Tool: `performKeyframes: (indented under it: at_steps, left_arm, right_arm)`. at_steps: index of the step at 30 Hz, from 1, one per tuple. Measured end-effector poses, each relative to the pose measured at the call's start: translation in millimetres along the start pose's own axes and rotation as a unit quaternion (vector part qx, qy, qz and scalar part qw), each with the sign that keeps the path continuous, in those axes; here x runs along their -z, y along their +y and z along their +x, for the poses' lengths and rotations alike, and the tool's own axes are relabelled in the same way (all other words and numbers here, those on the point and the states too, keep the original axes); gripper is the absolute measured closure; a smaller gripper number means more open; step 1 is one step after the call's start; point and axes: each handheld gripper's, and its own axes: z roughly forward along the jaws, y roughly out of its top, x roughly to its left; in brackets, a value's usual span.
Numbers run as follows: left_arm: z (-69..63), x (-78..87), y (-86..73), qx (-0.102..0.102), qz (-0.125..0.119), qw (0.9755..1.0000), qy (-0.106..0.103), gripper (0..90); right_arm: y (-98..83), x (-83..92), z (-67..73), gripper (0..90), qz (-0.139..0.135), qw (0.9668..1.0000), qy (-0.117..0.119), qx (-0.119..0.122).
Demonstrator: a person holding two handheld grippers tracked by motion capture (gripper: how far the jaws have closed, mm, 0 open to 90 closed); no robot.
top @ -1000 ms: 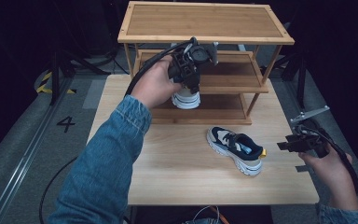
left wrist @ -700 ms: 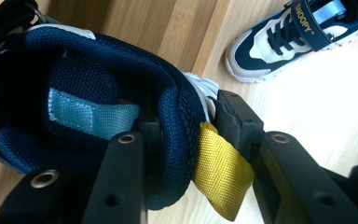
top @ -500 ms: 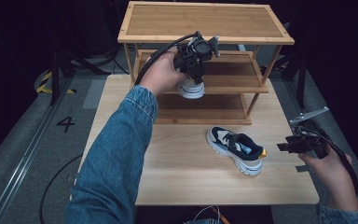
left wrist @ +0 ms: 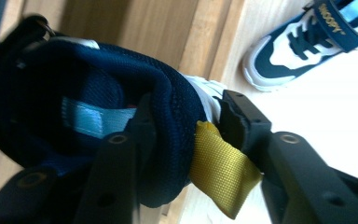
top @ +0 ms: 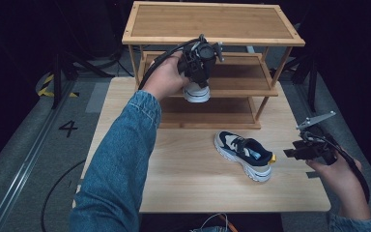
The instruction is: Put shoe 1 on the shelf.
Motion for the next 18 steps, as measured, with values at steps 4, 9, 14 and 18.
performKeyframes:
  at_steps: [4,9,14,18]
  left_arm:
    - [-0.5,2.6,-3.6,0.006,-0.023,0.9992,0.033,49.3]
    - [-3.2,7.4,-3.0,0.006,-0.028,0.9981,0.055,42.2]
    - [-9.0,18.9,-1.6,0.012,-0.048,0.997,0.059,39.6]
    - [-13.3,26.8,-3.4,0.026,-0.052,0.9963,0.063,39.4]
  right_arm:
    - [0.1,0.5,0.6,48.9,0.001,1.0,0.0,0.001]
    - [1.4,3.5,3.4,48.1,-0.007,1.0,0.001,0.003]
    - [2.1,3.3,4.9,47.9,-0.005,1.0,-0.001,0.004]
    - [2.0,3.7,4.0,48.0,-0.006,1.0,-0.001,0.002]
